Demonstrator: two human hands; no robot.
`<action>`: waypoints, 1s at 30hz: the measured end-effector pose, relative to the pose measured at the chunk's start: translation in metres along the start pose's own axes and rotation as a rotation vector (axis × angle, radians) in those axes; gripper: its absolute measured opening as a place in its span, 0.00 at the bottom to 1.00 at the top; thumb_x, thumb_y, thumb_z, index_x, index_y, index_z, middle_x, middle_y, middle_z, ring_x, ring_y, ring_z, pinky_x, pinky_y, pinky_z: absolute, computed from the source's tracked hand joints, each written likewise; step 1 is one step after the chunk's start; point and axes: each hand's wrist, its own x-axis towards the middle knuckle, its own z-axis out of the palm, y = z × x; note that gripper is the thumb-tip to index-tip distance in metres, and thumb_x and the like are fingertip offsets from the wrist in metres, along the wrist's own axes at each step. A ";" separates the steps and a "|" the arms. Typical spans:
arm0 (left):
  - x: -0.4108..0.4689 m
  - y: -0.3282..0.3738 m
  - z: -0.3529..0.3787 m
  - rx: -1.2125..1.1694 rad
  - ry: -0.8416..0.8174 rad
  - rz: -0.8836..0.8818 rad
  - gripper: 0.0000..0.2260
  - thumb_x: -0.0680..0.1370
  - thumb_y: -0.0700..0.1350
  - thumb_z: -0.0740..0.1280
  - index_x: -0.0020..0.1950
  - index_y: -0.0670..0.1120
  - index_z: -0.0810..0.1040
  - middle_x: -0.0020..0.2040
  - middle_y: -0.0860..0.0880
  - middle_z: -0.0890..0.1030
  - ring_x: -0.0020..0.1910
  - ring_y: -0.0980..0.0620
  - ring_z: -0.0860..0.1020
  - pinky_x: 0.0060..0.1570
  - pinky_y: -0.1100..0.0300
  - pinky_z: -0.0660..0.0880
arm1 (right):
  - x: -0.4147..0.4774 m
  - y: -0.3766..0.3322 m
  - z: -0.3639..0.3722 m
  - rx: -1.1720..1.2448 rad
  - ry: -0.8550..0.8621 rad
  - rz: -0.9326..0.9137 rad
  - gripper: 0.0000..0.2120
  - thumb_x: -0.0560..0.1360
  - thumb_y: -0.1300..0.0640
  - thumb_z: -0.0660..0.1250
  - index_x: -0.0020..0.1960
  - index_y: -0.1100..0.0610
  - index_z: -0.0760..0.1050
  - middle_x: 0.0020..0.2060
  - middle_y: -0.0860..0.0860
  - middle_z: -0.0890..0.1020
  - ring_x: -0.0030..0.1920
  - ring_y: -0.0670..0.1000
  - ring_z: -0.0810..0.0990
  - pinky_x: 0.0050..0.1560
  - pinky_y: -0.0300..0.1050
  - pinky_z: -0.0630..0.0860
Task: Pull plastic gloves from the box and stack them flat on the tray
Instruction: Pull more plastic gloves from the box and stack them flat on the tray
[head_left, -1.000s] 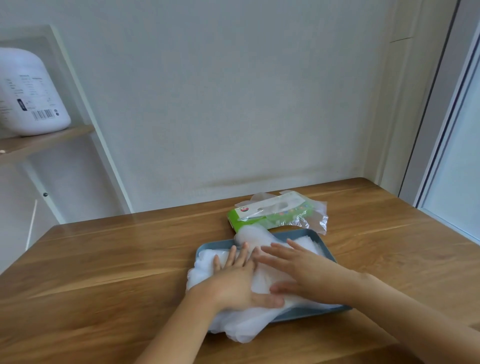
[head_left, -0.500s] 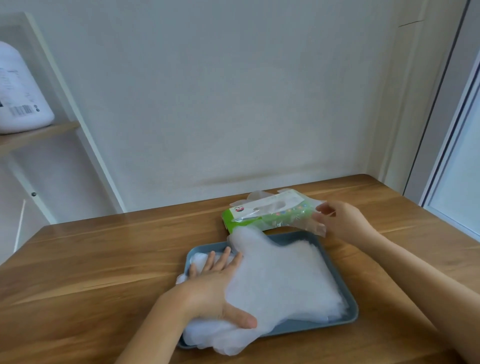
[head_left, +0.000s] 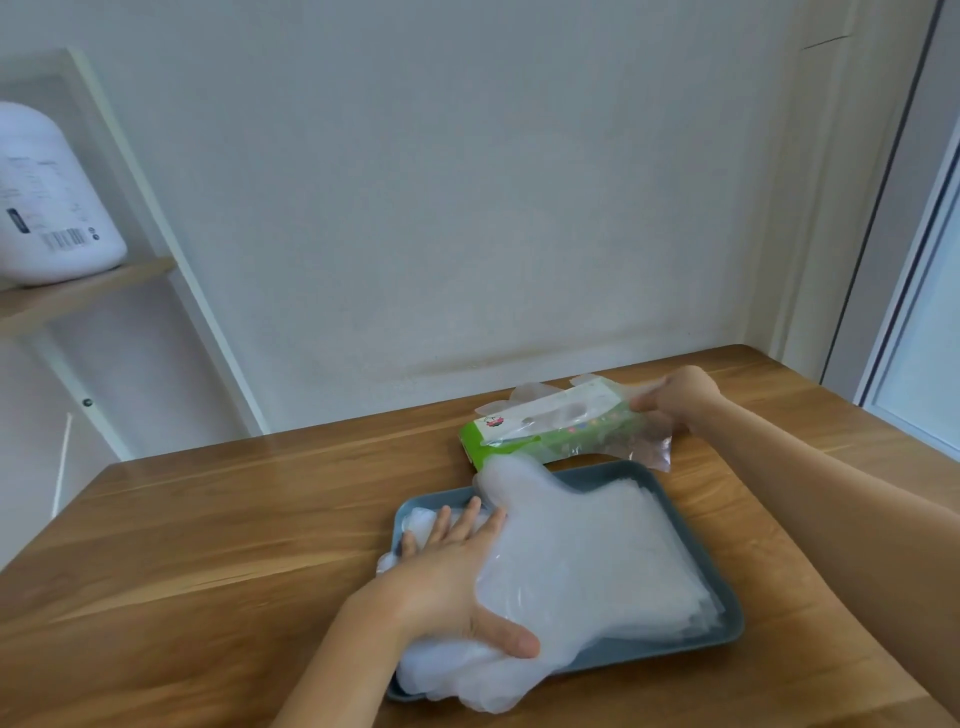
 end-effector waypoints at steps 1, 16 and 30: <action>0.000 -0.002 0.000 0.002 0.003 0.003 0.55 0.66 0.70 0.70 0.77 0.58 0.34 0.77 0.56 0.33 0.76 0.51 0.32 0.74 0.40 0.35 | -0.002 -0.003 0.000 -0.025 0.043 -0.051 0.16 0.70 0.58 0.75 0.51 0.67 0.78 0.44 0.56 0.80 0.50 0.57 0.80 0.47 0.50 0.78; -0.022 0.007 -0.028 -0.584 0.749 0.435 0.52 0.56 0.73 0.73 0.72 0.75 0.43 0.76 0.68 0.40 0.74 0.70 0.42 0.65 0.69 0.53 | -0.199 -0.125 -0.034 -0.661 -0.610 -1.028 0.11 0.75 0.60 0.66 0.49 0.46 0.83 0.39 0.42 0.84 0.40 0.46 0.81 0.44 0.34 0.74; -0.046 0.003 -0.042 -1.197 0.265 0.629 0.20 0.62 0.60 0.79 0.47 0.52 0.86 0.45 0.53 0.85 0.47 0.56 0.83 0.49 0.63 0.78 | -0.225 -0.136 -0.072 -0.050 -0.588 -1.059 0.11 0.73 0.64 0.69 0.54 0.54 0.82 0.38 0.48 0.85 0.29 0.43 0.69 0.36 0.33 0.71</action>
